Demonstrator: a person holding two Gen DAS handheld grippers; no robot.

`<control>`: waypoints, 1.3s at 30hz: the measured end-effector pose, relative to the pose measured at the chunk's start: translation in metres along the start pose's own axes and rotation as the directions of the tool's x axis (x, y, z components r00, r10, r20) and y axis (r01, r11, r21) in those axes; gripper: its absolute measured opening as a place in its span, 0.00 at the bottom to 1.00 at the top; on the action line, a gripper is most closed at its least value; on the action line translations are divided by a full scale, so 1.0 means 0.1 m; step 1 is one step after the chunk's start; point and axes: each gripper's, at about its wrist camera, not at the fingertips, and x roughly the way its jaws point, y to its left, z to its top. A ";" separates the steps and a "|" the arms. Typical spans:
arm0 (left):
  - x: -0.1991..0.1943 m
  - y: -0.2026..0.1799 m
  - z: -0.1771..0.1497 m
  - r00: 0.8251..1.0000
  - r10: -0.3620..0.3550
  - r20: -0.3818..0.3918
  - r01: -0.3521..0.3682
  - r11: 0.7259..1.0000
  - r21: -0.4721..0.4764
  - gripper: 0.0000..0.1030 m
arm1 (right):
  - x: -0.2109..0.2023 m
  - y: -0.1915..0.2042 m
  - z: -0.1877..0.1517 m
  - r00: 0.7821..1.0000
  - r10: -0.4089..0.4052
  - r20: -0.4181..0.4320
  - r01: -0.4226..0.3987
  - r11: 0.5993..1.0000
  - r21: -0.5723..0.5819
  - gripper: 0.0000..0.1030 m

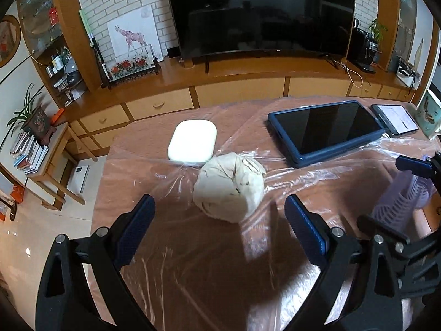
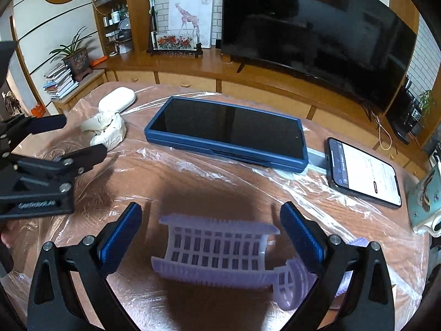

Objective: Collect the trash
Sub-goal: 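Grasp the crumpled white paper ball with the left gripper while the right grasps a lavender hair roller, then lift the paper ball with the left gripper while the right lifts the hair roller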

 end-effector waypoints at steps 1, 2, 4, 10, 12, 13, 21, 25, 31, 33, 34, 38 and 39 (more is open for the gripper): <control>0.02 0.01 0.01 1.000 -0.002 -0.002 0.002 1.000 -0.004 0.93 | 0.00 0.01 0.00 1.000 -0.005 0.001 0.005 1.000 -0.012 0.96; 0.04 0.01 0.02 1.000 -0.002 -0.005 0.002 1.000 -0.007 0.93 | 0.00 0.03 0.00 1.000 -0.012 0.003 0.012 1.000 -0.025 0.96; 0.05 0.02 0.03 1.000 -0.003 -0.006 0.003 1.000 -0.011 0.93 | -0.02 0.09 0.00 1.000 -0.024 0.017 0.025 0.998 -0.064 0.96; 0.06 0.01 0.03 1.000 -0.005 -0.005 0.005 1.000 -0.010 0.93 | -0.03 0.22 -0.04 0.997 -0.066 0.042 0.072 0.987 -0.147 0.96; 0.08 0.01 0.04 1.000 -0.010 -0.007 0.009 1.000 -0.012 0.93 | -0.02 0.21 -0.03 0.999 -0.019 0.026 0.022 0.991 -0.134 0.96; 0.09 0.01 0.04 1.000 -0.008 -0.010 0.008 1.000 -0.012 0.93 | 0.00 0.18 -0.03 1.000 -0.013 0.019 0.015 0.994 -0.113 0.96; 0.14 0.06 0.07 0.999 -0.051 -0.013 0.050 0.998 -0.040 0.93 | 0.08 0.01 -0.08 0.999 0.033 -0.015 -0.033 0.999 0.020 0.96; 0.14 0.05 0.06 0.997 -0.080 -0.012 0.079 0.996 -0.040 0.82 | 0.02 -0.03 -0.11 0.999 0.050 0.006 -0.050 0.998 0.049 0.83; 0.15 -0.01 0.03 0.993 -0.113 -0.026 0.112 0.993 -0.025 0.56 | -0.05 -0.09 -0.15 0.995 0.095 0.025 -0.097 0.990 0.102 0.74; 0.14 -0.01 0.03 0.993 -0.116 -0.024 0.115 0.993 -0.022 0.49 | -0.06 -0.10 -0.15 0.993 0.110 0.031 -0.113 0.987 0.113 0.74; 0.14 0.00 0.03 0.992 -0.123 -0.026 0.123 0.992 -0.025 0.49 | -0.07 -0.10 -0.16 0.992 0.118 0.034 -0.121 0.986 0.118 0.73; 0.10 0.00 0.03 0.992 -0.128 -0.020 0.127 0.992 -0.024 0.49 | -0.11 -0.10 -0.19 0.989 0.141 0.042 -0.145 0.980 0.137 0.73; 0.08 0.00 0.02 0.992 -0.128 -0.018 0.128 0.991 -0.024 0.49 | -0.12 -0.10 -0.20 0.988 0.148 0.044 -0.153 0.977 0.146 0.73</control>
